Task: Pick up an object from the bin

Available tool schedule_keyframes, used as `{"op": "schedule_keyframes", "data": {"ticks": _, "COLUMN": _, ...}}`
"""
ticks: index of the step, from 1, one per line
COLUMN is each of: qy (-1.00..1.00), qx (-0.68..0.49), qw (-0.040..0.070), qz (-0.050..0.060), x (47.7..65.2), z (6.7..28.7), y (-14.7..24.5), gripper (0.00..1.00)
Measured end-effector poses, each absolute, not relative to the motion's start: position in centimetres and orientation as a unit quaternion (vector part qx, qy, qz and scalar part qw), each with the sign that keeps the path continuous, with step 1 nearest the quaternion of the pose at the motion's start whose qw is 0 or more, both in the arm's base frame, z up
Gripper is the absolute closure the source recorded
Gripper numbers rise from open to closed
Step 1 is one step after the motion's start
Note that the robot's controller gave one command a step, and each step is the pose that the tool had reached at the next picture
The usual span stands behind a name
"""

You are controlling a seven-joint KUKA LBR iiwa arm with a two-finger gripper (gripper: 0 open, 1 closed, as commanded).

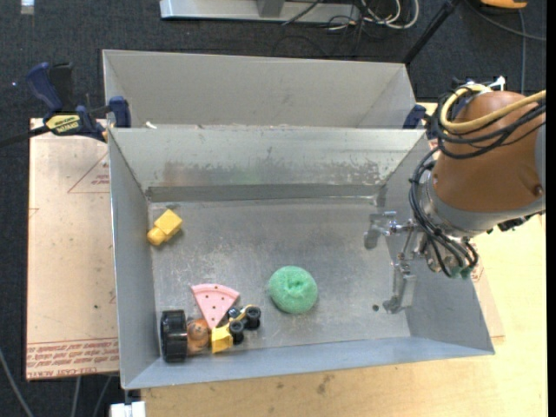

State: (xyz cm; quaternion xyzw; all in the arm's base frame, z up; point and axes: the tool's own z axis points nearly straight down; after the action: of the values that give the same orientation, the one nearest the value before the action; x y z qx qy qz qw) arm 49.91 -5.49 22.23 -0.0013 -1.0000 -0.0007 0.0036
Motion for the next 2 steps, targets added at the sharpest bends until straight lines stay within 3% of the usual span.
{"op": "schedule_keyframes", "data": {"ticks": 1, "qy": -1.0, "qx": 0.0, "qw": 0.0, "qz": 0.0, "x": 50.1, "z": 22.6, "y": -5.5, "gripper": 0.0}}
{"op": "schedule_keyframes", "data": {"ticks": 2, "qy": -1.0, "qx": 0.007, "qw": -0.005, "qz": 0.001, "x": 50.0, "z": 18.6, "y": -2.2, "gripper": 0.0}}
